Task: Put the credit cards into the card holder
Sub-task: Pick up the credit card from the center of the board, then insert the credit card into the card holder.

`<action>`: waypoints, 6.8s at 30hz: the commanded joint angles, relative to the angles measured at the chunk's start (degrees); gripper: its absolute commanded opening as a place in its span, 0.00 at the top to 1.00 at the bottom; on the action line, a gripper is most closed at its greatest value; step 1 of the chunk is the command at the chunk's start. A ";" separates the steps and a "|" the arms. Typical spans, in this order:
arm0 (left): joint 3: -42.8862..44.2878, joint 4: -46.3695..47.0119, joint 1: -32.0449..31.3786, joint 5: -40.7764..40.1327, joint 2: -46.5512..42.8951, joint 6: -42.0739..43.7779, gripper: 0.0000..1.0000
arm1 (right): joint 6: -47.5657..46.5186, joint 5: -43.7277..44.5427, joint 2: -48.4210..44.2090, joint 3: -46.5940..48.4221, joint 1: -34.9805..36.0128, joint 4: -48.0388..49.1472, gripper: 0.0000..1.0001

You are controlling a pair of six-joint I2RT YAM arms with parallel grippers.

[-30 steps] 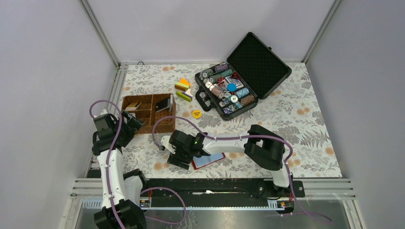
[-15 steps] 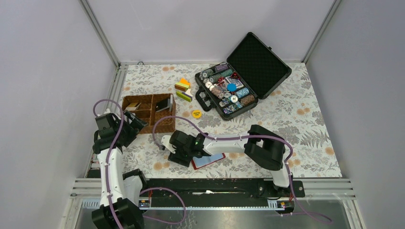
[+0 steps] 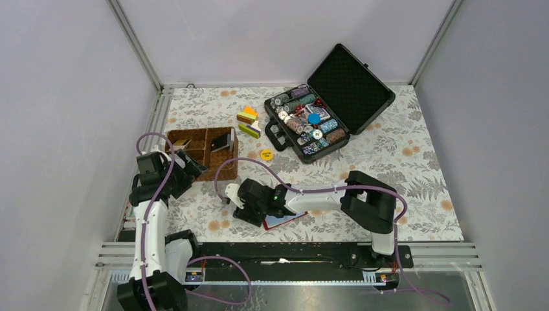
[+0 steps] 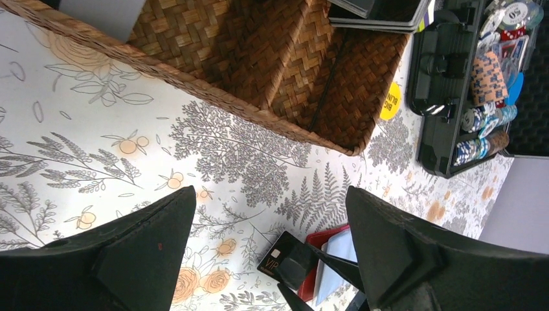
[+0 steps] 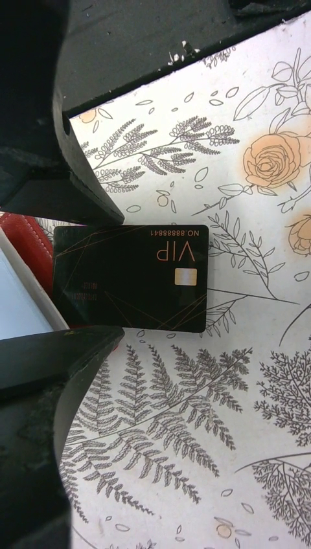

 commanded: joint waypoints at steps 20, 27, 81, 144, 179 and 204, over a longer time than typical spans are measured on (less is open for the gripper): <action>-6.08 8.14 -16.36 21.93 3.16 -3.47 0.34 | 3.09 1.06 -19.34 -10.12 0.46 14.37 0.44; -6.64 10.49 -20.77 27.42 5.16 -3.26 0.44 | 3.20 1.32 -20.20 -10.00 0.41 14.30 0.44; -1.09 27.83 -42.51 39.08 4.21 1.81 1.00 | 28.11 -56.30 -34.63 -22.75 -21.91 17.62 0.36; -19.78 37.38 -59.17 -14.79 12.12 -31.03 0.63 | 46.58 -22.12 -23.87 -36.27 -26.67 24.33 1.00; -21.59 39.92 -60.19 -15.39 14.49 -31.93 0.75 | 53.24 -21.48 -25.01 -41.31 -26.64 29.05 1.00; -22.11 40.08 -60.41 -15.55 14.67 -32.27 0.82 | 57.58 -25.39 -18.60 -42.68 -26.44 35.40 1.00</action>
